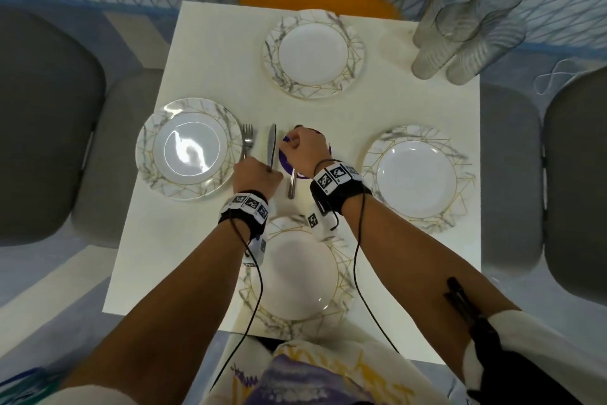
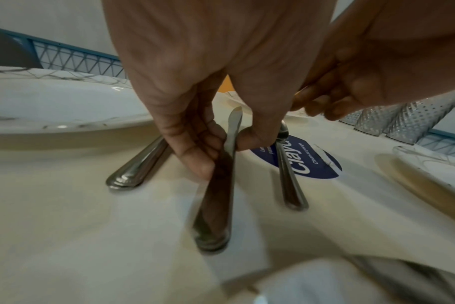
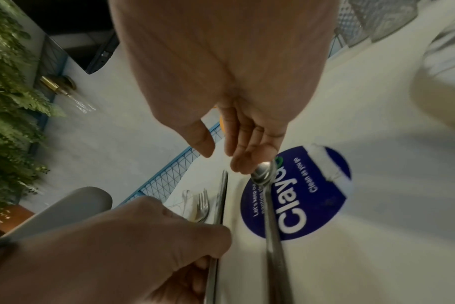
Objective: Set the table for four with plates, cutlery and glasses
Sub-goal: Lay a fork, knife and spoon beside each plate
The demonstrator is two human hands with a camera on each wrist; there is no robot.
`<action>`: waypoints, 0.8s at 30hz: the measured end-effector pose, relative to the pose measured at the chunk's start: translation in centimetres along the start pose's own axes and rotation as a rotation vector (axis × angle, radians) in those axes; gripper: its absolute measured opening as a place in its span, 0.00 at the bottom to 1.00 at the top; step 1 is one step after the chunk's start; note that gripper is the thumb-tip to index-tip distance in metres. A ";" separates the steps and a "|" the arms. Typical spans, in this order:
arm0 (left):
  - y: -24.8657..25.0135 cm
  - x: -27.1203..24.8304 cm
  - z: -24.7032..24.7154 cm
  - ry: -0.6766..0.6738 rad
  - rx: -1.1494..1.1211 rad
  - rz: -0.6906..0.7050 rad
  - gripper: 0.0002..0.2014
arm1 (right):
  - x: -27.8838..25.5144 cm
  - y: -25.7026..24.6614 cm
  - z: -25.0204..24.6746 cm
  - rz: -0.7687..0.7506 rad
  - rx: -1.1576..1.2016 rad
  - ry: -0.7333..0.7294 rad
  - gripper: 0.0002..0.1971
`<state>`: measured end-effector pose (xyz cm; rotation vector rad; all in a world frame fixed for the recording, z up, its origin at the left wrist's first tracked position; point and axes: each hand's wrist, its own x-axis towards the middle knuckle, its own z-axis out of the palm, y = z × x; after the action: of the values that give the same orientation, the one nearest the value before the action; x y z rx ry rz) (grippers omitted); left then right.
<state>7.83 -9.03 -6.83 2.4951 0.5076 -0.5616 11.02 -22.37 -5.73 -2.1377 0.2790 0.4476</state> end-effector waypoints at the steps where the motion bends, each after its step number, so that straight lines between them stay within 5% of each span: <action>1: -0.2 -0.4 -0.1 0.013 -0.012 0.023 0.13 | 0.3 -0.2 0.4 0.012 -0.002 -0.025 0.20; 12: -0.8 -2.9 -1.3 0.077 -0.278 0.167 0.08 | -0.1 -1.5 0.7 0.021 0.151 -0.007 0.08; 19: 0.7 -3.8 -2.3 -0.305 -0.781 0.130 0.09 | -3.1 -0.8 -3.7 0.017 0.324 0.148 0.06; 24: 1.5 -5.8 -1.9 -0.487 -0.943 0.162 0.08 | -5.8 -0.1 -5.1 0.011 0.332 0.229 0.06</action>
<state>4.13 -10.48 -1.95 1.4271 0.2723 -0.6413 6.88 -26.29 -0.56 -1.8601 0.4615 0.1479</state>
